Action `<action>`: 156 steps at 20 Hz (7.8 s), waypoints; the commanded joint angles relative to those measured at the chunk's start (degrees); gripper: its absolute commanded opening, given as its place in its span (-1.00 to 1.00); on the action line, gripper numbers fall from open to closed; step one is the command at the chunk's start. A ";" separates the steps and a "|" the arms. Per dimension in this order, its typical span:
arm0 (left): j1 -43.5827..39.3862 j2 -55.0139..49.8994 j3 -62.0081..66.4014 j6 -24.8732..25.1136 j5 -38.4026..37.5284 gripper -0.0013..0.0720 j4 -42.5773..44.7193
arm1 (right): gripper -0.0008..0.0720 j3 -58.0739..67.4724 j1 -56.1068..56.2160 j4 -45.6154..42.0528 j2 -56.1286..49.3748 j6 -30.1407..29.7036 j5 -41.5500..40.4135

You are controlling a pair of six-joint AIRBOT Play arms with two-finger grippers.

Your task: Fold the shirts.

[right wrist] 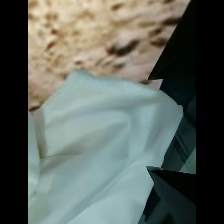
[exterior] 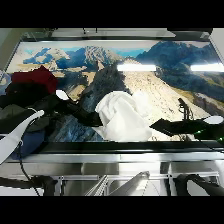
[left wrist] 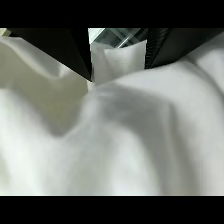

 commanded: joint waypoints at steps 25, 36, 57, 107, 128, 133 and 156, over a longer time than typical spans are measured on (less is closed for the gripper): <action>14.53 6.64 1.22 0.66 -0.72 0.99 -5.42 | -0.94 0.87 6.45 17.00 -10.75 -14.69 1.29; 5.75 -12.55 14.47 1.95 -4.09 0.81 -4.22 | -0.93 0.87 6.45 17.40 -10.75 -14.01 2.45; 2.69 26.84 47.08 -9.09 -16.98 -0.91 -4.59 | -0.94 39.58 -11.30 26.80 35.95 -9.49 7.93; 0.63 4.50 -2.25 -7.32 6.36 -0.06 13.44 | 0.83 18.32 -19.69 -15.76 -16.26 -0.55 6.95; 8.33 17.51 13.31 5.86 -8.31 -0.90 -17.70 | -0.94 25.09 -12.81 24.06 -10.75 -7.65 35.89; 18.29 28.87 30.49 8.61 -11.39 -0.90 -40.19 | -0.94 41.70 -22.53 58.69 7.91 -7.50 36.44; 11.82 21.64 24.02 10.67 8.96 -0.90 -21.86 | -0.94 51.84 -9.09 16.13 4.96 -8.61 6.21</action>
